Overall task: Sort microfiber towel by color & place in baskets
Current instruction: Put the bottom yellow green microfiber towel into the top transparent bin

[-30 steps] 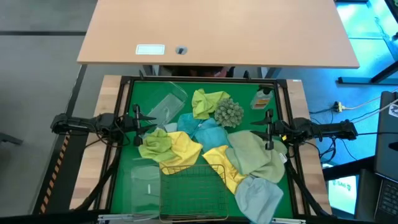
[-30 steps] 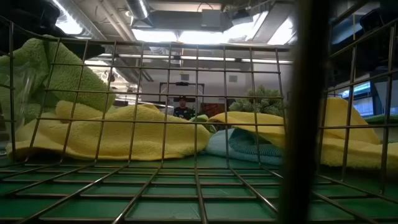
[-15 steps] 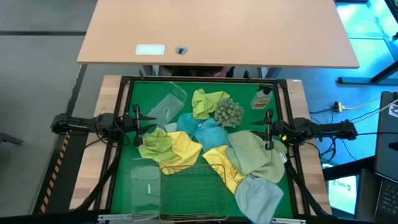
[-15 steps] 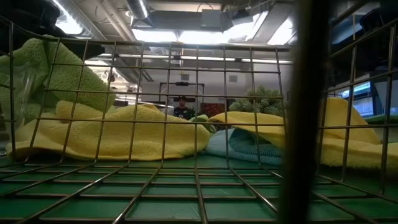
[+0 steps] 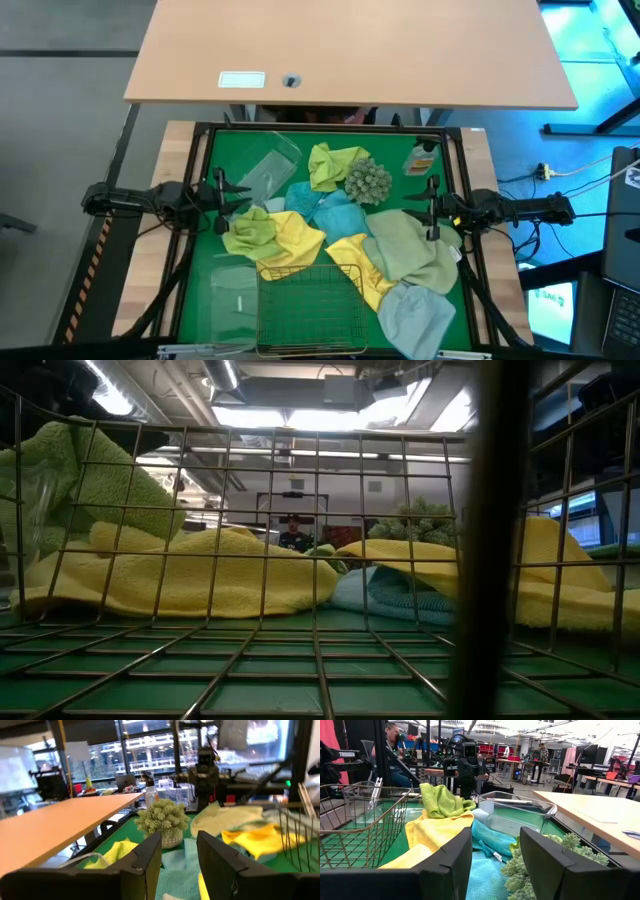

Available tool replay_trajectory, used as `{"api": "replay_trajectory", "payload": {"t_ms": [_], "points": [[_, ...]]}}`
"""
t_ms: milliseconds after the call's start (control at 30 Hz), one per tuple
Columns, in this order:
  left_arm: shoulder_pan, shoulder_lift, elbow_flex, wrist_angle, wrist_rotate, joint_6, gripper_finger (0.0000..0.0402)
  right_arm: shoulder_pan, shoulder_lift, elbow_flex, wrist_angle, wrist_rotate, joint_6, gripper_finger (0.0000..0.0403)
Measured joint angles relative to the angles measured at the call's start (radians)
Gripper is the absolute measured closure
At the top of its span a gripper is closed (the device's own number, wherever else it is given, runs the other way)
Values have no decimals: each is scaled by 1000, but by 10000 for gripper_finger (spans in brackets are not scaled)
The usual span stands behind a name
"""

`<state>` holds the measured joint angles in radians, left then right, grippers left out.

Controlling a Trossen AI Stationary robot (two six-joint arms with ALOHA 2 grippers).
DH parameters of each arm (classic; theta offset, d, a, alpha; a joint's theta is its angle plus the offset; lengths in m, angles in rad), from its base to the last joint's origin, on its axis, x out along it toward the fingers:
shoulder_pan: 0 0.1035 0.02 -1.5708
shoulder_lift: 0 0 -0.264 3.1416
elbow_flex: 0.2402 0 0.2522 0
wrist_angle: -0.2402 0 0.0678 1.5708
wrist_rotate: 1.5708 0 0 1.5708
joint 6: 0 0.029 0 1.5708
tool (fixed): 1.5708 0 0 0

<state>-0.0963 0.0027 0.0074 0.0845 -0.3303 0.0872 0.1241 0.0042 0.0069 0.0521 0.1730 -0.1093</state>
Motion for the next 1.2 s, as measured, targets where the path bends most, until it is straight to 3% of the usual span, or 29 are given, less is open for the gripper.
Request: {"api": "replay_trajectory", "payload": {"t_ms": [200, 467, 867, 1200], "points": [[0, 1, 1, 124, 4, -31, 282, 0, 0, 0, 1, 0, 0, 236], [-1, 104, 83, 116, 63, -32, 282, 0, 0, 0, 2, -1, 0, 236], [-3, 349, 431, -413, 233, -209, 282, 0, 0, 0, 3, -1, 0, 236], [-12, 518, 480, -430, 402, -353, 282, 0, 0, 0, 2, -2, 0, 236]]}}
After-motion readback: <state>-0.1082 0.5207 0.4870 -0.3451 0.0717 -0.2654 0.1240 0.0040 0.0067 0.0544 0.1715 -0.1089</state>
